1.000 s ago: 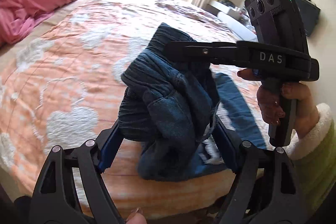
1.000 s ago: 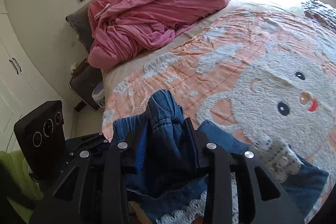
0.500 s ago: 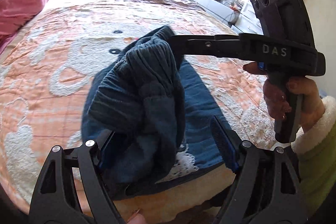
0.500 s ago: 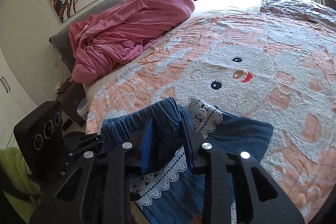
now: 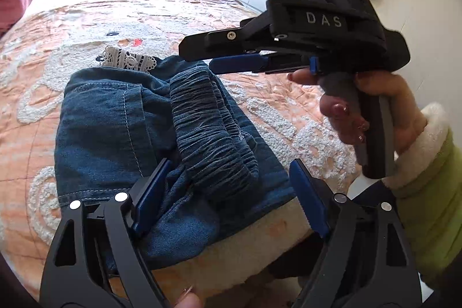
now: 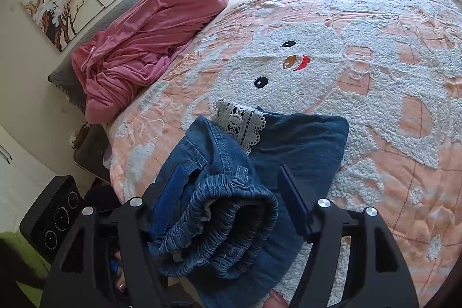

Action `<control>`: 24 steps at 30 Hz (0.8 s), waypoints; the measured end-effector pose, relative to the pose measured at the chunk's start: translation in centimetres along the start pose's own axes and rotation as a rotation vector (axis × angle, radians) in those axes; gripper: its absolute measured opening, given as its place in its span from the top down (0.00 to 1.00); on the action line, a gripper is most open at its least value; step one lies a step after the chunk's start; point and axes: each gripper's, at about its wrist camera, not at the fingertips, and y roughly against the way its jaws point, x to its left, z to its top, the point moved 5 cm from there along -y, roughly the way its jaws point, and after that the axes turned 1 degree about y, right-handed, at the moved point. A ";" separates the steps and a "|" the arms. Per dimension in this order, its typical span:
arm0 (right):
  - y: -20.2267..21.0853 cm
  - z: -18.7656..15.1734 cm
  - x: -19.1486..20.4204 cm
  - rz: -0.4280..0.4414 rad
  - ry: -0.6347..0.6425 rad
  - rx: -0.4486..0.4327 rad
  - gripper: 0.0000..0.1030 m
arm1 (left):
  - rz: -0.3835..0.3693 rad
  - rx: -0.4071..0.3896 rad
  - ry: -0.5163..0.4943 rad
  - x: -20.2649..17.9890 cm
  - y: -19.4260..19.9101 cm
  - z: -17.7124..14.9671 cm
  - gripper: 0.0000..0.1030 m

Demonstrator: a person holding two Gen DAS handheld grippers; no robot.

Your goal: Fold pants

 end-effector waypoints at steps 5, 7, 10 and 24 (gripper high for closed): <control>-0.9 -0.2 -0.2 -0.093 0.027 0.039 0.34 | -0.026 -0.010 0.009 -0.2 0.7 0.0 0.20; -0.8 -0.4 -0.6 -0.120 0.024 0.044 0.31 | -0.023 -0.019 0.008 -0.2 1.4 0.3 0.13; -0.1 -0.4 -0.9 -0.145 0.029 0.030 0.28 | 0.044 -0.045 0.003 0.2 2.8 0.7 0.10; 1.8 -1.2 1.1 -0.127 0.018 -0.038 0.18 | 0.264 -0.034 0.071 5.2 4.7 2.6 0.10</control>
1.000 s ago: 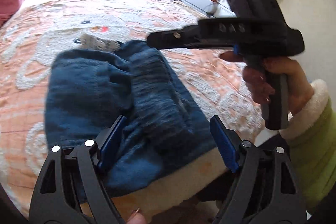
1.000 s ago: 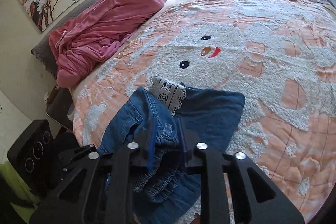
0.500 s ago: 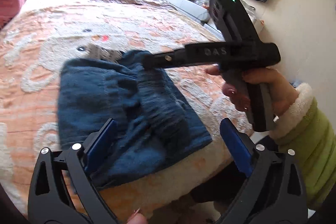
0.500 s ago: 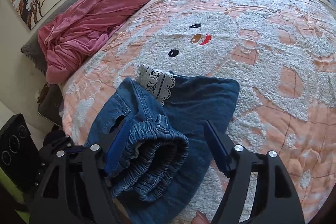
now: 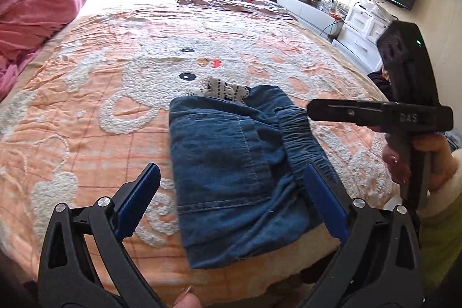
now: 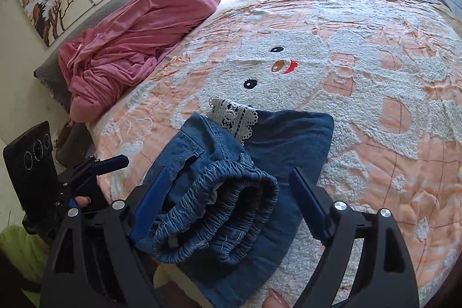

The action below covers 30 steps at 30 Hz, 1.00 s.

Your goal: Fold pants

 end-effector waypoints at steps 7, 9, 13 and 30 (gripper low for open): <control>2.2 -1.5 -2.3 -0.048 -0.121 -0.067 0.16 | 0.048 0.030 0.011 1.4 -0.9 0.3 0.10; 2.5 -1.8 -3.0 -0.053 -0.145 -0.079 0.16 | 0.065 0.040 0.004 1.6 -1.3 0.5 0.10; 2.4 -2.8 -4.0 -0.078 -0.177 -0.056 0.16 | 0.105 0.084 -0.015 2.3 -2.7 0.4 0.10; -2.2 -4.1 -5.4 -0.076 -0.229 0.040 0.32 | -0.009 0.131 0.061 2.4 -6.3 -1.2 0.10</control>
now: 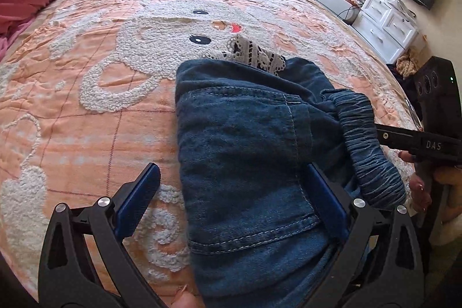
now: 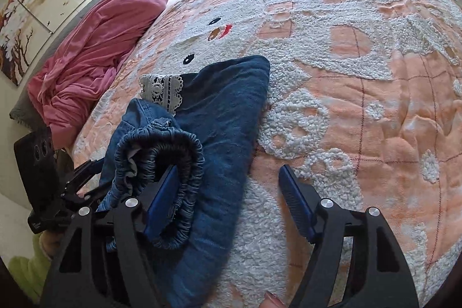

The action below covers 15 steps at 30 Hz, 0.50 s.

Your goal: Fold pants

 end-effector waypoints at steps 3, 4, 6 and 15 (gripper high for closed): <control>-0.6 0.0 0.1 0.010 -0.006 0.001 0.33 | -0.023 0.012 -0.023 -1.1 -0.5 -0.2 0.16; -0.8 0.1 0.1 0.007 -0.008 0.003 0.38 | -0.022 0.011 -0.033 -1.4 -0.6 -0.2 0.20; -1.0 0.1 0.3 0.025 -0.015 0.002 0.51 | -0.031 0.016 -0.034 -1.6 -0.8 -0.2 0.31; -0.3 0.6 4.0 -0.034 0.143 -0.062 0.84 | -0.039 -0.007 -0.050 -2.0 0.7 0.9 0.59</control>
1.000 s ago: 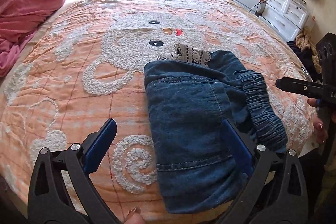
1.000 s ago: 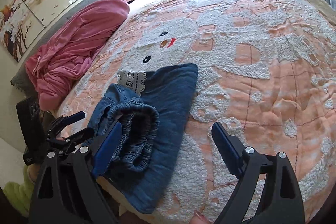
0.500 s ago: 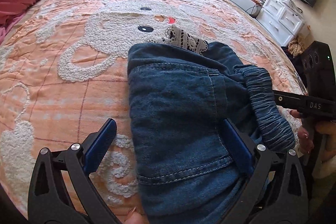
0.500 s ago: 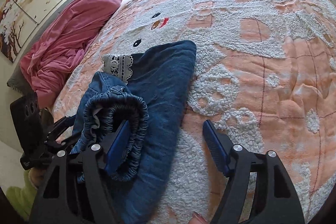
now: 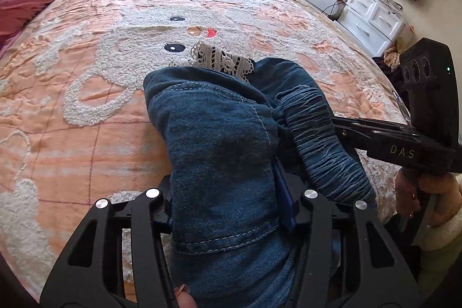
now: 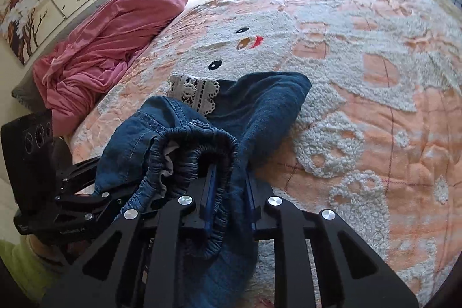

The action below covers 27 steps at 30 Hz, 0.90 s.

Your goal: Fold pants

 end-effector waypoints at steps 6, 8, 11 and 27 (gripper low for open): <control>0.9 3.3 2.1 -0.008 0.073 -0.083 0.87 | 0.059 -0.056 -0.047 0.3 1.7 3.1 0.59; 1.1 5.3 2.7 -0.014 0.098 -0.119 0.87 | 0.084 -0.090 -0.061 0.6 2.0 4.7 0.59; 1.1 8.6 3.0 -0.014 0.111 -0.177 0.88 | 0.108 -0.131 -0.073 1.5 1.8 7.2 0.59; -8.3 11.6 -1.3 -0.252 0.101 -0.038 0.81 | 0.178 -0.047 0.038 6.9 -4.7 9.2 0.49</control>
